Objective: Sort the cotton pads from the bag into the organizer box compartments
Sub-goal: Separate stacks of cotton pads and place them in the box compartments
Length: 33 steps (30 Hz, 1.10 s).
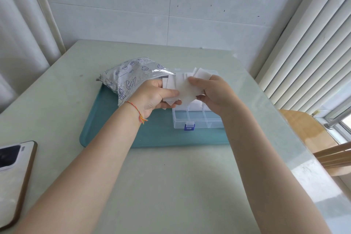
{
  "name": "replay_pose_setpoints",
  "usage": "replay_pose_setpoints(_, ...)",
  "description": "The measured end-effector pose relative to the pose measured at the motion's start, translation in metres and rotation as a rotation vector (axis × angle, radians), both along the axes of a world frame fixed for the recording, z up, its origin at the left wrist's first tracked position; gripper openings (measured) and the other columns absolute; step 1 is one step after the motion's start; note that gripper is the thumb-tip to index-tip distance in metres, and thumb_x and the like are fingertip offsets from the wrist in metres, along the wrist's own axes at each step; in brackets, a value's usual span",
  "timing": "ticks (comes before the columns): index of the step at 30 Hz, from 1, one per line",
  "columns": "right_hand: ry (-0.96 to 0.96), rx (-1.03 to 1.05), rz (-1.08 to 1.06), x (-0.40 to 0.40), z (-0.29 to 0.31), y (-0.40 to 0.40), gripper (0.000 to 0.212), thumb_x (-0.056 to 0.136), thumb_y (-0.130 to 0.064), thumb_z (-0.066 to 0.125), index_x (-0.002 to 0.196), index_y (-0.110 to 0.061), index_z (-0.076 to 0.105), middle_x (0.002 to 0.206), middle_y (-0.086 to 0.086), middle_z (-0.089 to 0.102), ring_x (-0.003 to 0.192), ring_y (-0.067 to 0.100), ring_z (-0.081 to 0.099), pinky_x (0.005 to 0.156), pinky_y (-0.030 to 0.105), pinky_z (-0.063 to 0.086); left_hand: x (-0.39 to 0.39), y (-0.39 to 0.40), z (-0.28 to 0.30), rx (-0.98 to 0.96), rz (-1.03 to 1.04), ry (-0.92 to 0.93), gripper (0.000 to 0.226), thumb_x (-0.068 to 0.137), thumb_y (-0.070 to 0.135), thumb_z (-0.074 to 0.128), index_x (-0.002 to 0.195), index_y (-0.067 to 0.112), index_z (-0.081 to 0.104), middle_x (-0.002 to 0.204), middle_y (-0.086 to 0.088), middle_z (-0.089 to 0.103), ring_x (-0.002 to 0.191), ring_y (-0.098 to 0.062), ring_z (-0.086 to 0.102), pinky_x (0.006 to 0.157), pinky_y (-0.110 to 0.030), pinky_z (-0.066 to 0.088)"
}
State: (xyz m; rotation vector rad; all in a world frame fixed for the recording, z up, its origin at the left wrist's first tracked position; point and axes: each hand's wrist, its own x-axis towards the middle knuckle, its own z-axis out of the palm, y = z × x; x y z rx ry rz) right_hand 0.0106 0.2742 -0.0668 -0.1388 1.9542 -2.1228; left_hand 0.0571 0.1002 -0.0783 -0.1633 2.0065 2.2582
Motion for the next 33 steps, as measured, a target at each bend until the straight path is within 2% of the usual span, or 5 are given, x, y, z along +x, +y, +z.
replay_pose_setpoints(9,-0.068,-0.146,-0.044,0.001,0.000,-0.005,0.008,0.095,-0.005,0.057,0.099,-0.004,0.064,0.082,0.007,0.067,0.071,0.020,0.065,0.067,0.033,0.054,0.000,-0.002,0.000,0.065,-0.048,0.022,0.029,0.083,-0.012,0.065,0.111,-0.003,0.064,0.098,-0.021,0.064,0.073,-0.023,0.069,0.072,-0.029,0.060)
replay_pose_setpoints(14,-0.130,-0.199,0.001,0.005,0.003,-0.007,0.011,0.097,-0.006,0.054,0.098,-0.006,0.065,0.088,0.010,0.066,0.077,0.022,0.064,0.082,0.039,0.051,0.000,-0.001,0.001,0.057,-0.020,0.025,0.019,0.084,-0.007,0.067,0.100,0.003,0.068,0.084,-0.011,0.071,0.069,-0.021,0.070,0.067,-0.028,0.060)
replay_pose_setpoints(19,-0.192,-0.318,-0.092,-0.001,0.009,0.006,0.008,0.092,-0.007,0.061,0.099,-0.010,0.062,0.087,0.007,0.065,0.085,0.023,0.065,0.079,0.040,0.055,-0.002,-0.003,0.000,0.001,0.108,0.045,0.015,0.082,-0.008,0.069,0.088,0.006,0.068,0.078,-0.011,0.070,0.058,-0.017,0.068,0.063,-0.026,0.060)
replay_pose_setpoints(25,0.010,0.097,0.189,0.000,0.004,0.012,0.017,0.093,-0.005,0.060,0.109,-0.001,0.066,0.100,0.010,0.068,0.091,0.021,0.067,0.085,0.037,0.058,-0.001,-0.003,0.001,-0.068,0.061,0.042,0.013,0.087,-0.001,0.067,0.101,0.000,0.068,0.080,-0.013,0.070,0.061,-0.020,0.069,0.057,-0.025,0.057)
replay_pose_setpoints(33,0.141,0.228,0.007,-0.006,0.002,0.016,0.011,0.093,-0.002,0.060,0.103,-0.006,0.063,0.097,0.013,0.063,0.087,0.026,0.062,0.074,0.036,0.055,-0.002,-0.006,0.000,-0.033,0.104,0.022,0.009,0.095,0.005,0.059,0.100,0.001,0.066,0.088,-0.016,0.071,0.065,-0.024,0.072,0.059,-0.027,0.059)
